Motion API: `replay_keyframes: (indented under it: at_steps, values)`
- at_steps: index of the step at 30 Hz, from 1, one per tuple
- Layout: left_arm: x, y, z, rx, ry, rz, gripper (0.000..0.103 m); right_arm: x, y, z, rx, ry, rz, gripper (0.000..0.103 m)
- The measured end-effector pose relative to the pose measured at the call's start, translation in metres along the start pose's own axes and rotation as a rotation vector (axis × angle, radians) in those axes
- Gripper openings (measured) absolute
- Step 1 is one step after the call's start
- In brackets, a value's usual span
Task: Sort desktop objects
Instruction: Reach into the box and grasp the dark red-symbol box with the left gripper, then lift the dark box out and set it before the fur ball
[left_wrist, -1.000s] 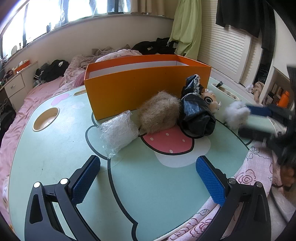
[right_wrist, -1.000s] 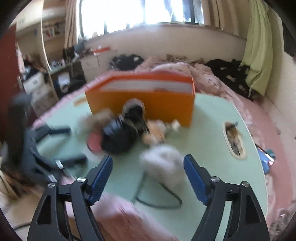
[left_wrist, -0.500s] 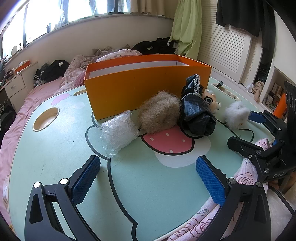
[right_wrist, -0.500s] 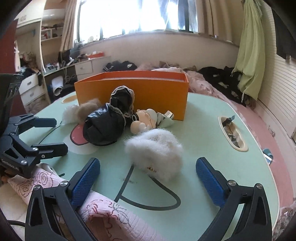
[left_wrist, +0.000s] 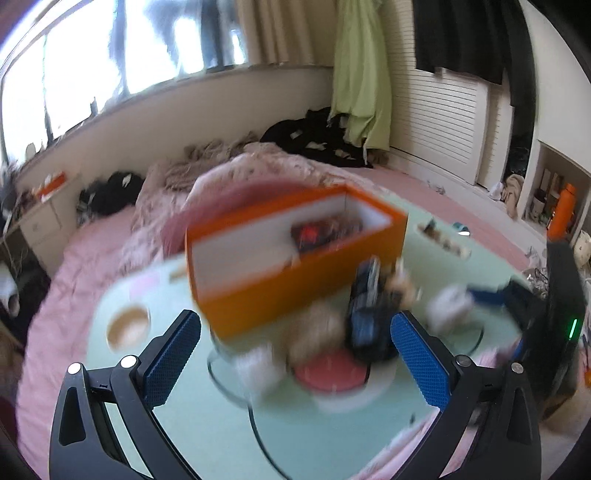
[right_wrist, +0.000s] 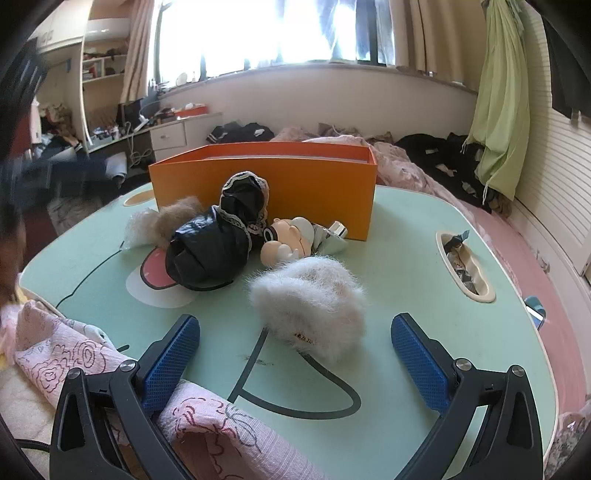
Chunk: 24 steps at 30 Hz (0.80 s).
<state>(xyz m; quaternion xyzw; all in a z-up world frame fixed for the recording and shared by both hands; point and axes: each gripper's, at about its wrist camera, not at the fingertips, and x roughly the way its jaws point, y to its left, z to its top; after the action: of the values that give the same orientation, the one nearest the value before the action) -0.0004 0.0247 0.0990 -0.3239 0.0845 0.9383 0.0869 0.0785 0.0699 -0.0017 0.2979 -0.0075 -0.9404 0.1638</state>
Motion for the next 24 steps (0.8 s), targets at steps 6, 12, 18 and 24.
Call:
replay_keyframes:
  at_steps: [6, 12, 18, 24]
  values:
    - [0.074, 0.001, 0.077, -0.059, 0.236, -0.136, 0.093, 0.0, 0.002, 0.001, 0.0, -0.001, 0.0, 0.103]
    - [0.19, 0.006, 0.094, -0.131, 0.526, -0.085, 0.073, 0.0, 0.002, 0.001, 0.0, -0.002, 0.002, 0.103]
    - [0.236, 0.015, 0.083, -0.175, 0.627, -0.063, 0.055, 0.0, 0.003, 0.001, 0.001, -0.002, 0.003, 0.103]
    - [0.208, 0.022, 0.076, -0.138, 0.527, -0.057, 0.04, 0.0, 0.003, 0.0, 0.0, -0.003, 0.002, 0.103]
